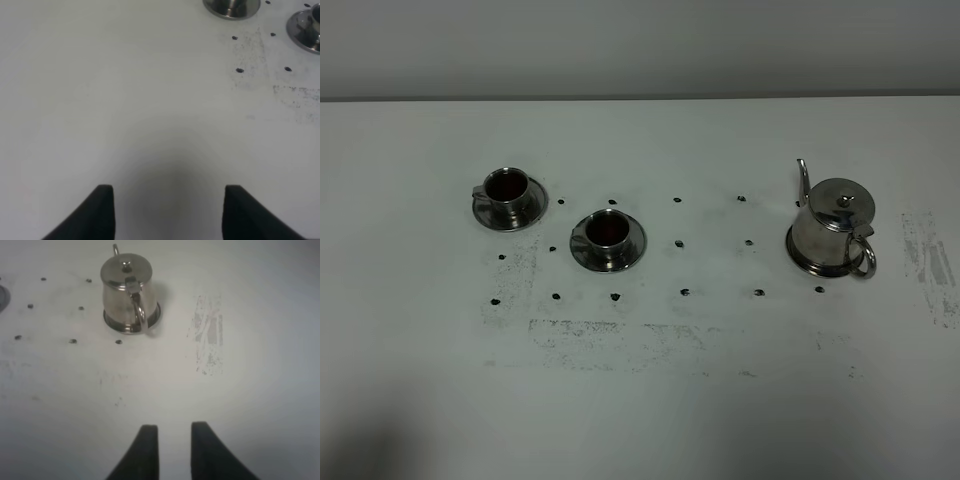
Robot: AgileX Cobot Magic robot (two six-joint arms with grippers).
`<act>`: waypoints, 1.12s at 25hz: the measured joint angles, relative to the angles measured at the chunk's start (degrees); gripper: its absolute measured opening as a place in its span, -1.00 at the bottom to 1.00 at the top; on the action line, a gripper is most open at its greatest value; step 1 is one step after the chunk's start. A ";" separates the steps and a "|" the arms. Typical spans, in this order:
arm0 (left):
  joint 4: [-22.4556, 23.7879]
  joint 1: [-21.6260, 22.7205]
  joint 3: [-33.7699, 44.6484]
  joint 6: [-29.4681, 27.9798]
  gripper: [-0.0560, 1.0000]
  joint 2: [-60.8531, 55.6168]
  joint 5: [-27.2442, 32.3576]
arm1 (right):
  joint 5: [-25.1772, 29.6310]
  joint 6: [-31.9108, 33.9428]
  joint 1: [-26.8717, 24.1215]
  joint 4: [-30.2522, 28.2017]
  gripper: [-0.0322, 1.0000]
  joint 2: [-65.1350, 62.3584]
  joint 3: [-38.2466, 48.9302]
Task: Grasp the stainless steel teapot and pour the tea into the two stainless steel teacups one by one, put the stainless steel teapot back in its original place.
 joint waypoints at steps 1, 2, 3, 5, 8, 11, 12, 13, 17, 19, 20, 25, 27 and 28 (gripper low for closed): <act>0.00 0.00 0.00 0.00 -0.01 0.00 0.00 | 0.00 0.00 0.00 0.00 -0.63 0.00 0.00; 0.00 0.00 0.00 0.00 -0.01 0.00 0.00 | 0.00 0.00 0.00 0.00 -0.63 0.00 0.00; 0.00 0.00 0.00 0.00 -0.01 0.00 0.00 | 0.00 0.00 0.00 0.00 -0.63 0.00 0.00; 0.00 0.00 0.00 0.00 -0.01 0.00 0.00 | 0.00 0.00 0.00 0.00 -0.63 0.00 0.00; 0.00 0.00 0.00 0.00 -0.01 0.00 0.00 | 0.00 0.00 0.00 0.00 -0.63 0.00 0.00; 0.00 0.00 0.00 0.00 -0.01 -0.86 0.00 | 0.00 0.00 0.00 0.00 -0.63 0.00 0.00; 0.00 0.00 0.00 0.00 -0.01 -1.18 0.00 | 0.00 0.00 0.00 0.00 -0.63 0.00 0.00; 0.00 -0.05 0.00 0.00 -0.01 -1.37 0.00 | 0.00 0.00 0.00 0.00 -0.63 0.00 0.00; 0.00 -1.16 0.00 0.00 -0.01 -1.43 0.00 | 0.00 0.08 0.00 0.00 -0.63 0.00 0.00; 0.00 -2.00 0.00 0.00 -0.01 -1.43 0.00 | 0.00 0.08 0.00 0.00 -0.63 0.00 0.00; 0.00 -2.23 0.00 0.00 -0.01 -1.43 0.00 | 0.00 0.08 0.00 0.00 -0.63 0.00 0.00; 0.00 -2.30 0.00 0.00 -0.01 -1.43 0.00 | 0.00 0.08 0.00 0.00 -0.63 0.00 0.00; 0.00 -2.30 0.00 0.00 -0.01 -1.43 0.00 | 0.00 0.10 0.00 0.00 -0.63 0.00 0.00; 0.00 -2.30 0.00 0.00 -0.01 -1.43 0.00 | 0.00 0.10 0.00 0.00 -0.63 0.00 0.00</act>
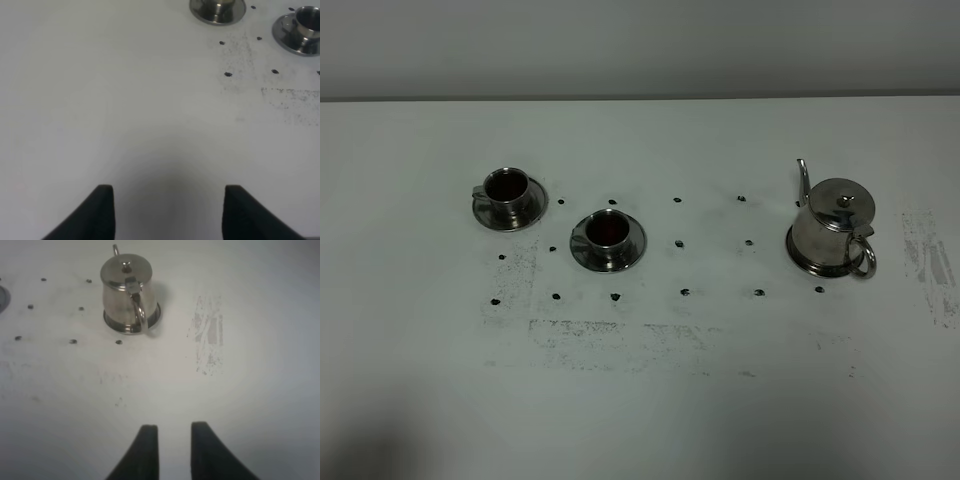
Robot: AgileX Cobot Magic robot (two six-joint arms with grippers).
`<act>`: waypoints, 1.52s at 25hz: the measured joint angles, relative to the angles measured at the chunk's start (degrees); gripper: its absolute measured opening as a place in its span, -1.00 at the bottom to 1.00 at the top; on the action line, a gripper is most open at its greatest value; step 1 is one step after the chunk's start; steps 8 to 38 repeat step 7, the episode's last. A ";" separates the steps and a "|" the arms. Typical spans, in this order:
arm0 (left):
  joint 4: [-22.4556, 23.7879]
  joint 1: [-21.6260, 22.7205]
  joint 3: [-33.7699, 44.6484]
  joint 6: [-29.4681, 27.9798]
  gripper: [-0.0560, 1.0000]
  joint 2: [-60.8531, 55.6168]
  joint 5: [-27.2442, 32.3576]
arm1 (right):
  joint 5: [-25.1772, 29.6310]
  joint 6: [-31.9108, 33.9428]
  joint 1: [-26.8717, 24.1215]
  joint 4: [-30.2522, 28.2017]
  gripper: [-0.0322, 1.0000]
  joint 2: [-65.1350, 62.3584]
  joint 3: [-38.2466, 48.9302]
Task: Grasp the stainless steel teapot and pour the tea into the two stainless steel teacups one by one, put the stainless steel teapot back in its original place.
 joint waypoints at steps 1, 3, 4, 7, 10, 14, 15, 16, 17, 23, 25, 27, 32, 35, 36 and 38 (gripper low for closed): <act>0.00 0.00 0.00 0.00 -0.01 0.00 0.00 | 0.00 0.00 0.00 0.00 -0.63 0.00 0.00; 0.00 0.00 0.00 0.00 -0.01 0.00 0.00 | 0.00 0.00 0.00 0.00 -0.63 0.00 0.00; 0.00 0.00 0.00 0.00 -0.01 0.00 0.00 | 0.00 0.00 0.00 0.00 -0.63 0.00 0.00; 0.00 0.00 0.00 0.00 -0.01 0.00 0.00 | 0.00 0.00 0.00 0.00 -0.63 0.00 0.00; 0.00 0.00 0.00 0.00 -0.01 0.00 0.00 | 0.00 0.00 0.00 0.00 -0.63 0.00 0.00; 0.00 0.00 0.00 0.00 -0.01 0.00 0.00 | 0.00 0.00 0.00 0.00 -0.63 0.00 0.00; 0.00 0.00 0.00 0.00 -0.01 0.00 0.00 | 0.00 0.00 0.00 0.00 -0.63 0.00 0.00; 0.00 0.00 0.00 0.00 -0.01 0.00 0.00 | 0.00 0.00 0.00 0.00 -0.63 0.00 0.00; 0.00 0.00 0.00 0.00 -0.01 0.00 0.00 | 0.00 0.00 0.00 0.00 -0.63 0.00 0.00; 0.00 0.00 0.00 0.00 -0.01 0.00 0.00 | 0.00 0.00 0.00 0.00 -0.63 0.00 0.00; 0.00 0.00 0.00 0.00 -0.01 0.00 0.00 | 0.00 0.00 0.00 0.00 -0.63 0.00 0.00; 0.00 0.00 0.00 0.00 -0.01 0.00 0.00 | 0.00 0.00 0.00 0.00 -0.63 0.00 0.00; 0.00 0.00 0.00 0.00 -0.01 0.00 0.00 | 0.00 0.00 0.00 0.00 -0.63 0.00 0.00; 0.00 0.00 0.00 0.00 -0.01 0.00 0.00 | 0.00 0.00 0.00 0.00 -0.63 0.00 0.00; 0.00 0.00 0.00 0.00 -0.01 0.00 0.00 | 0.00 0.00 0.00 0.00 -0.63 0.00 0.00; 0.00 0.00 0.00 0.00 -0.01 0.00 0.00 | 0.00 0.00 0.00 0.00 -0.63 0.00 0.00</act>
